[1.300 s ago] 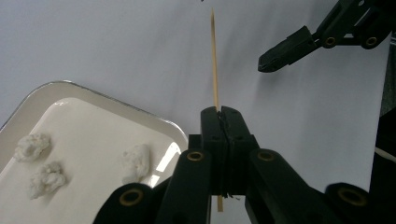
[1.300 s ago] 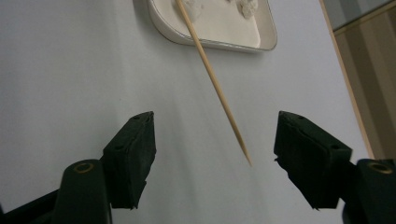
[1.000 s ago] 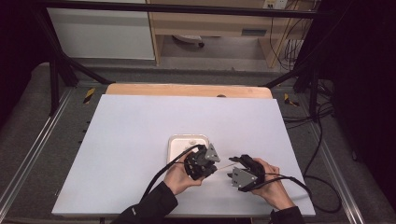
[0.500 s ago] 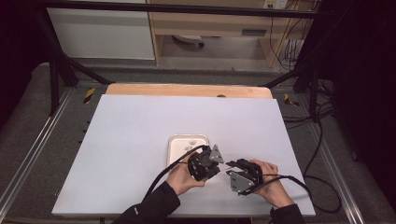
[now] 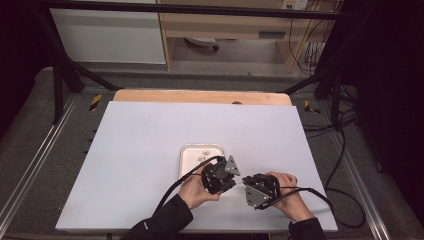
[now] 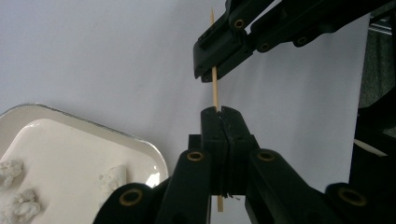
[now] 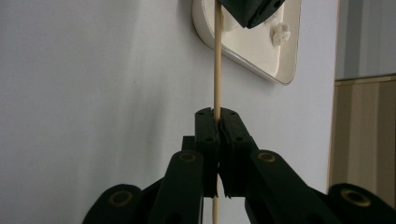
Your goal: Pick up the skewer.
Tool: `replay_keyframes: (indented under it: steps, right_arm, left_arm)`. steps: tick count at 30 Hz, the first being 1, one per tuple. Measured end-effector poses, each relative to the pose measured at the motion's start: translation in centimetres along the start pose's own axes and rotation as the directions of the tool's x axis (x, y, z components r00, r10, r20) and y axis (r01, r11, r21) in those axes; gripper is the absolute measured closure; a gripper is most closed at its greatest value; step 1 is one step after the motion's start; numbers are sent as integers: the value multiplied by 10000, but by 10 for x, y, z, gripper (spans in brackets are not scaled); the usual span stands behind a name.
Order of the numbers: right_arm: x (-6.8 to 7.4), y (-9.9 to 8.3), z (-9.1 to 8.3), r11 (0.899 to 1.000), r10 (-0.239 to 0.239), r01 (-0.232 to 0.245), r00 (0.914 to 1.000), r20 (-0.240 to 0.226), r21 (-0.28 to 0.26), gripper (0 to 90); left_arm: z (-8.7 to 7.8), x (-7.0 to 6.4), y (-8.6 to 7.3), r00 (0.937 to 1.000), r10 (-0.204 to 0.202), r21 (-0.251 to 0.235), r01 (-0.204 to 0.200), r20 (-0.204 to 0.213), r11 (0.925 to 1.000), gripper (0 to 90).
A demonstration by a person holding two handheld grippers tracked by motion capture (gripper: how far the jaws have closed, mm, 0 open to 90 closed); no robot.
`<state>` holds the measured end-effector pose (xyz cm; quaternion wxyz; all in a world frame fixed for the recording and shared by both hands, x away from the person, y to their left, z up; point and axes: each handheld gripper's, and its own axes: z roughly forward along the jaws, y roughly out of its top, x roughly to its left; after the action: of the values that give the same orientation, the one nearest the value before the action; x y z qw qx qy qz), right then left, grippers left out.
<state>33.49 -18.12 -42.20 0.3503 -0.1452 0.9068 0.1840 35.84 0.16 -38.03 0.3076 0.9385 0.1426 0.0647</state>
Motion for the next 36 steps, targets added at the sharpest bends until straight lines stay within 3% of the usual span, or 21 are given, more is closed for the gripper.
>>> replay_keyframes:
  steps: [9, 11, 13, 14, 17, 19, 22, 29, 36]
  right_arm:
    - [1, 1, 0, 9999, -121, 121, 9999, 113, 4, 889]
    - [1, 1, -1, 9984, -412, 404, 9989, 206, 393, 889]
    - [0, 1, -1, 9968, -535, 519, 9982, 258, 615, 889]
    - [0, 1, -1, 9962, -590, 572, 9979, 251, 662, 890]
    - [0, 3, 1, 9926, -846, 822, 9961, 239, 890, 889]
    - [-1, 4, 1, 9915, -955, 928, 9951, 250, 913, 889]
    - [-3, 7, 2, 9880, -1218, 1182, 9921, 303, 993, 889]
    - [-4, 12, 4, 9849, -1438, 1401, 9892, 294, 1020, 890]
    - [-3, 12, 3, 9852, -1404, 1368, 9897, 283, 1031, 889]
  left_arm:
    - [-1, 4, 0, 9998, -93, 130, 91, 159, 9999, 878]
    - [-1, 5, -1, 9999, -95, 436, 93, 39, 9990, 767]
    - [0, 7, -2, 9998, -46, 1004, 63, -168, 9949, 736]
    - [0, 7, -2, 9998, -46, 1004, 63, -168, 9949, 719]
    - [1, 11, -2, 9998, -191, 1609, 191, -18, 9868, 698]
    - [3, 12, -2, 9996, -278, 1817, 267, 33, 9830, 705]
    - [6, 12, -1, 9992, -384, 2056, 364, 54, 9779, 793]
    - [15, 9, 4, 9996, -284, 2361, 288, -49, 9713, 850]
    - [17, 5, 4, 9997, -86, 2392, 136, -219, 9709, 884]
